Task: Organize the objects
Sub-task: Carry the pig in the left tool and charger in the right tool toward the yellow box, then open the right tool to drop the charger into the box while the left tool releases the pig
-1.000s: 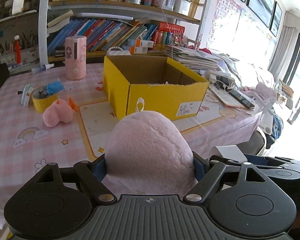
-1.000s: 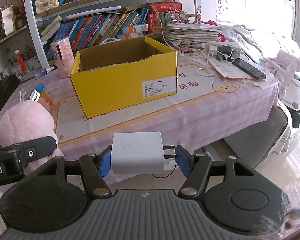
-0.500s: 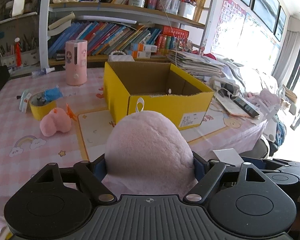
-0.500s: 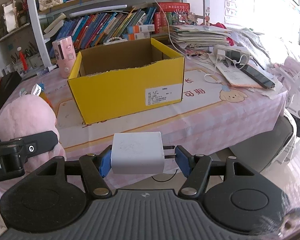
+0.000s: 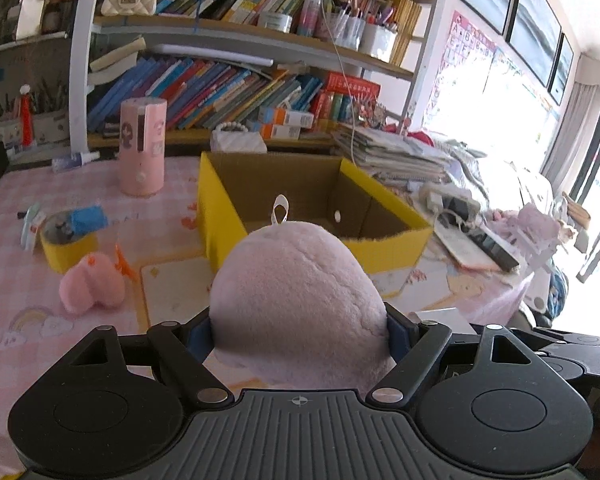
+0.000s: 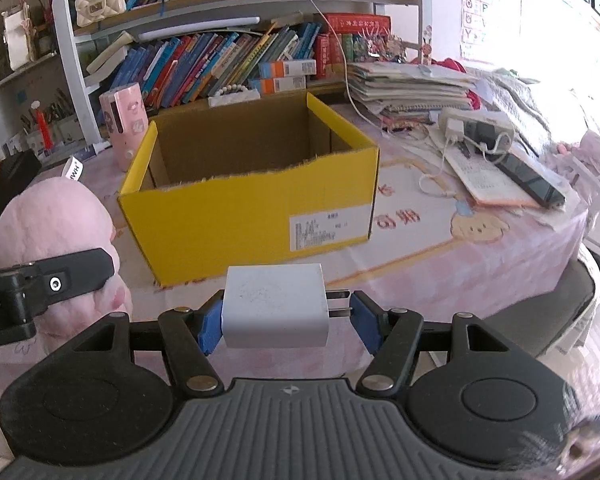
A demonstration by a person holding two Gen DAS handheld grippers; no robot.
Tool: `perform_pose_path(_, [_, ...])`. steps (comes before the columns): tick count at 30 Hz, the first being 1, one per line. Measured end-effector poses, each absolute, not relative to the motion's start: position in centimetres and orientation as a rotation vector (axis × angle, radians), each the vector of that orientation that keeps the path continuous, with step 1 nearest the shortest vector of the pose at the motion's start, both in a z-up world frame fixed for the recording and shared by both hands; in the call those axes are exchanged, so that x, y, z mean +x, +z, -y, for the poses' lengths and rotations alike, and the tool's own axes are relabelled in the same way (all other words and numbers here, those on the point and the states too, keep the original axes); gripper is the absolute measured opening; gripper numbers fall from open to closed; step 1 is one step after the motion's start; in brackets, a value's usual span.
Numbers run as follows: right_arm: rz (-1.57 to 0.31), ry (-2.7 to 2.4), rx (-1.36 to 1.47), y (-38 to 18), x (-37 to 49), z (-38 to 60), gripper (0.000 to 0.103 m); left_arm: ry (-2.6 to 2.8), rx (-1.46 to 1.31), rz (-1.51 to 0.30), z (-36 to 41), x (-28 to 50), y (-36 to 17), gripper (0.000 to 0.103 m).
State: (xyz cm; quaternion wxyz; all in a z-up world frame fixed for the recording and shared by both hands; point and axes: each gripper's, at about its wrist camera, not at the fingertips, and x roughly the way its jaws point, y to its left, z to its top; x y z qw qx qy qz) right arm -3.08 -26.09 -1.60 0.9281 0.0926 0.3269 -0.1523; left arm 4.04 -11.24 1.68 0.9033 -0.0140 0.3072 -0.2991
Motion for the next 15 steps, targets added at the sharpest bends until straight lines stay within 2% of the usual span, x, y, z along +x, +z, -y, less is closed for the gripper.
perform_pose_path(15, [-0.559, -0.242, 0.073, 1.7, 5.0, 31.4, 0.062, -0.593, -0.004, -0.509, 16.7, 9.9, 4.1, 0.083])
